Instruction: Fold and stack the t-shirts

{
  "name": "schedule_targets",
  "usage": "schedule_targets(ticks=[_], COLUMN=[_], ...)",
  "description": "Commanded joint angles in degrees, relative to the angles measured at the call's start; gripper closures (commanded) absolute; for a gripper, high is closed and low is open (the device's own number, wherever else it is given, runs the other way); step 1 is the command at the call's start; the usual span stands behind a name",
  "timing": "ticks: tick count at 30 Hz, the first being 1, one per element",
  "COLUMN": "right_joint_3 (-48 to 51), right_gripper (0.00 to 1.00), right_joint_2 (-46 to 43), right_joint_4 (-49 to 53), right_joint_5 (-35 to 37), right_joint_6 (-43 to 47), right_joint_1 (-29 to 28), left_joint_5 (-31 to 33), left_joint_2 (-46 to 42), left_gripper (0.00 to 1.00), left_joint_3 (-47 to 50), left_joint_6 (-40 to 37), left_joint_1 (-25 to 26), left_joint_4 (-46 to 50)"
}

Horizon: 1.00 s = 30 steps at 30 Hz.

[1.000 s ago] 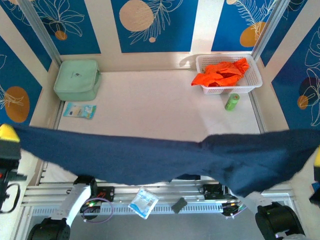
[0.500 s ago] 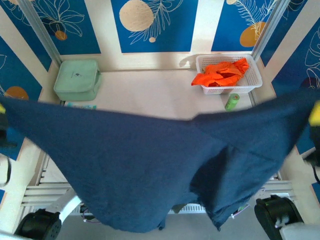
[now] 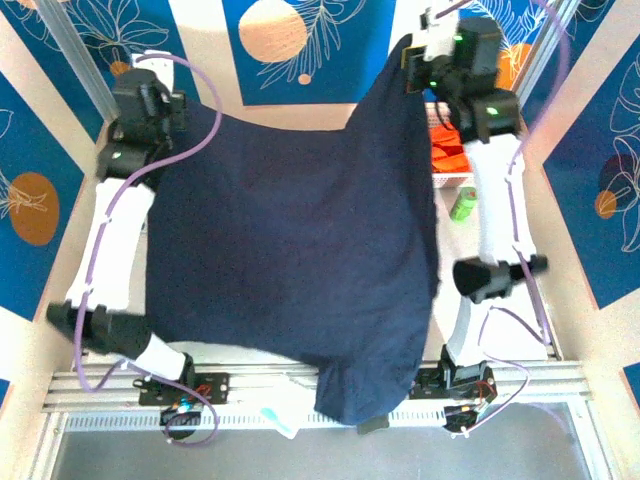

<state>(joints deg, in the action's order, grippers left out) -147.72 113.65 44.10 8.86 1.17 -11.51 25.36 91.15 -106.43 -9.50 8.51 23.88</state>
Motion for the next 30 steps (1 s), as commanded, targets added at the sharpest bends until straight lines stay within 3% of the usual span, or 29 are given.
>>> schedule_targets(ticks=[1,6,12,15,24,30], right_joint_3=[-7.51,-18.63,-8.10,-8.02,-9.90,-1.34], right_gripper=[1.00,1.00,1.00,1.00,1.00,1.00], right_joint_2=[9.59,27.17,29.59,31.37,32.08,25.58], right_joint_4=[-1.95,-4.86,-16.49,-18.84,-16.39,-13.20], right_joint_5=[0.55,0.25,0.07,-0.19,-2.82,-7.52], right_joint_6=[3.40,7.13,8.93,9.10,7.63,6.33], right_joint_1=[0.59,1.12,1.84,2.06,2.27,2.04], left_joint_5=[0.39,-1.22,-2.68,-2.69,-4.07,-4.89], left_joint_2=[7.64,25.28,39.16,42.94,44.71,40.47], left_gripper=[1.00,1.00,1.00,1.00,1.00,1.00], left_joint_3=[0.77,-5.23,-13.88,-16.28,-16.98,-10.27], left_joint_6=[1.12,4.68,6.42,6.01,5.01,3.88], left_joint_1=[-2.07,-3.24,-3.85,-3.98,-4.56,-4.87], left_joint_4=[-11.44,-13.54,-13.82,-14.10,-14.02,-17.77])
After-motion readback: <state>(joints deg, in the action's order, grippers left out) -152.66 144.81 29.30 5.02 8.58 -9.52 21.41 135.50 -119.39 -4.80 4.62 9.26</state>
